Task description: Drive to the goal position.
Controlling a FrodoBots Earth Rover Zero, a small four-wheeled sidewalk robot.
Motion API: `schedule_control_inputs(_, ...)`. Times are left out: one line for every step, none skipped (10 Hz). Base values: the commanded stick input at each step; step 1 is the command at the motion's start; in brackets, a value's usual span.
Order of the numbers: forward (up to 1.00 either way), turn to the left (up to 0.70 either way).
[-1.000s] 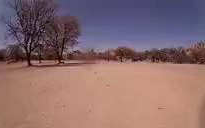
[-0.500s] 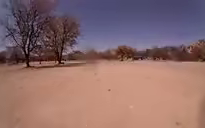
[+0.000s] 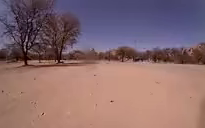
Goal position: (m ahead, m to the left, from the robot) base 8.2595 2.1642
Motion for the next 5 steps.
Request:
schedule_control_inputs(1.0,0.0)
schedule_control_inputs(1.0,0.0)
schedule_control_inputs(1.0,0.0)
schedule_control_inputs(1.0,0.0)
schedule_control_inputs(1.0,0.0)
